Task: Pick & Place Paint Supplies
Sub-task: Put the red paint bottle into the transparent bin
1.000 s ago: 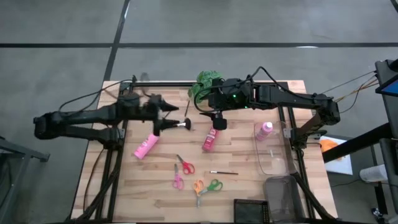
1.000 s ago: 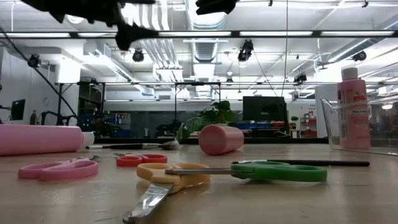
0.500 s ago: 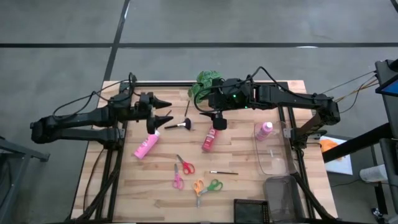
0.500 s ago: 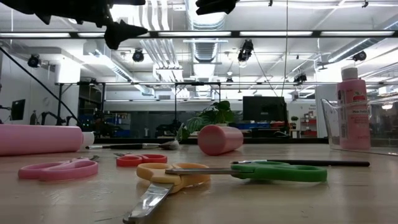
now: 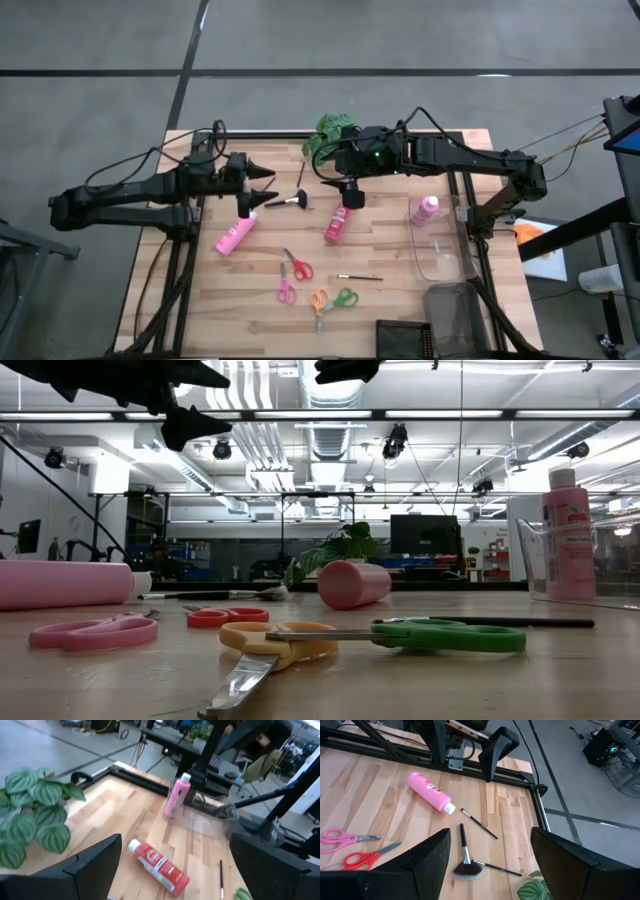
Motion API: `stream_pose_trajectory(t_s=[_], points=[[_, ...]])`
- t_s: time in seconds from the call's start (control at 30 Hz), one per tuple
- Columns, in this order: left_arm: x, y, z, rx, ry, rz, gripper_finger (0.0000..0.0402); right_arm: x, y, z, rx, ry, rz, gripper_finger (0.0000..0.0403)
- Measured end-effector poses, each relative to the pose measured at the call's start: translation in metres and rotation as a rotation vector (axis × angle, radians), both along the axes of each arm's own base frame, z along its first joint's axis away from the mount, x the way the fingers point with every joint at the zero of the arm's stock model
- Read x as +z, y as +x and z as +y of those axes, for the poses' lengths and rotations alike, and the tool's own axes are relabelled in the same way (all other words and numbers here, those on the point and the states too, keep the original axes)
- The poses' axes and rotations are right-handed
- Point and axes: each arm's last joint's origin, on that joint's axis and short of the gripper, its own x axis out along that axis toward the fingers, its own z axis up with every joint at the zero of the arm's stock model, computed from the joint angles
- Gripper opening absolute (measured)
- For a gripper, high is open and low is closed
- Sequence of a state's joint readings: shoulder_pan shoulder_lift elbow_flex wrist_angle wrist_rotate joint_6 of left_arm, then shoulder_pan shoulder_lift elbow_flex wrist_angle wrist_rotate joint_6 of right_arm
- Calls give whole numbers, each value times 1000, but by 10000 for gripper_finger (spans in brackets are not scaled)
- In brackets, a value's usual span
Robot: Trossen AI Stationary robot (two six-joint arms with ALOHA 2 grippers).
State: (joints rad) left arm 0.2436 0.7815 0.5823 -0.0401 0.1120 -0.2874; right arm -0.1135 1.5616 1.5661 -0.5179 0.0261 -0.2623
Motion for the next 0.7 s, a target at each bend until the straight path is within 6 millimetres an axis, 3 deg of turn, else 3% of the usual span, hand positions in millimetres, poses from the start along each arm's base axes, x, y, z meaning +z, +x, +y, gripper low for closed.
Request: stream_pose_trajectory(t_s=[0.57, 0.7], points=[[-4, -1, 0, 0, -12, 41, 374, 0, 0, 0, 0, 0, 0, 274], [-4, -1, 0, 0, -12, 41, 374, 2, 1, 0, -45, 80, -33, 274]])
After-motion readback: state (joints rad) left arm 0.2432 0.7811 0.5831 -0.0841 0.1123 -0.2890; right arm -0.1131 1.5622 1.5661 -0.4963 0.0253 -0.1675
